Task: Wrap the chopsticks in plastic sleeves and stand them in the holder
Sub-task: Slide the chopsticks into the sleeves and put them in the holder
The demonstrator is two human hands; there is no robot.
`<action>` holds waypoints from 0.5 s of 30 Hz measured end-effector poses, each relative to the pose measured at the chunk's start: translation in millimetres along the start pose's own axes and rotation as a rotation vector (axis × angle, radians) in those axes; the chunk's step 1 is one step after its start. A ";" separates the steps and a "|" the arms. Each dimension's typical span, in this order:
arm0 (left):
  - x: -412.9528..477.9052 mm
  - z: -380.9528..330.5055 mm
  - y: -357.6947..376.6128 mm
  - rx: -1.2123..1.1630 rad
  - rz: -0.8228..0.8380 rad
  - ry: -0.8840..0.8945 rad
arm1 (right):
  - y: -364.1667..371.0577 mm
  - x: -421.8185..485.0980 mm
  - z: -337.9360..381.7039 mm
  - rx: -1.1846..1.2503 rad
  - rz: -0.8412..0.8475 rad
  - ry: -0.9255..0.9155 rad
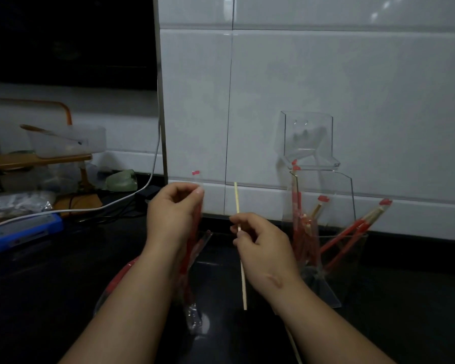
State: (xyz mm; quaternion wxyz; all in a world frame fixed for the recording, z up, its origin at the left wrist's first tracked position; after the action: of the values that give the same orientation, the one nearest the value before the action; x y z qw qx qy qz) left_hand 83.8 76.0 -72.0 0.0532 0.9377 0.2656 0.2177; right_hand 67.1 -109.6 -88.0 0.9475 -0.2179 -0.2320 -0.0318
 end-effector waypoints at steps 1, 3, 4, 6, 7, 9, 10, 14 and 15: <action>2.3 0.2 -3.7 -0.025 -0.022 0.007 | -0.4 0.2 -1.1 0.013 -0.007 0.009; 4.3 0.8 -8.0 -0.081 -0.057 0.010 | -0.6 0.8 -2.0 0.033 -0.017 0.022; 4.4 0.2 -9.0 -0.094 -0.071 0.015 | -0.2 1.2 -2.5 0.048 -0.020 0.026; 3.6 -1.6 -11.3 -0.125 -0.105 0.027 | 0.3 1.6 -5.4 0.070 -0.024 0.029; 3.5 -2.2 -13.5 -0.139 -0.128 0.038 | 0.0 1.7 -6.2 0.067 -0.026 0.023; 2.8 -5.6 -19.2 -0.150 -0.180 0.072 | 0.0 1.2 -5.2 0.057 -0.020 0.007; 2.3 -7.7 -21.2 -0.161 -0.197 0.089 | -0.2 1.1 -4.4 0.055 -0.021 -0.002; 1.2 -9.1 -21.9 -0.242 -0.189 0.084 | -4.5 -1.8 3.4 0.092 -0.037 -0.037; 1.2 -8.2 -19.8 -0.278 -0.167 0.065 | -4.6 -2.3 5.5 0.096 -0.025 -0.039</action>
State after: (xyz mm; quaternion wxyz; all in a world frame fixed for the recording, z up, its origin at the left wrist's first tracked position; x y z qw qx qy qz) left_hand 71.7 93.4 -68.4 0.1917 0.8884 0.3117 0.2774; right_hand 62.0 -111.4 -82.7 0.9516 -0.1701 -0.2545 -0.0281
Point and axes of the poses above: each hand's wrist, its own x-axis towards the middle knuckle, its own y-axis out of the palm, z = x × y, the point moved 8 cm from there along x, towards the middle knuckle, and after that the axes turned 1 degree about -z, right-handed, at the moved point
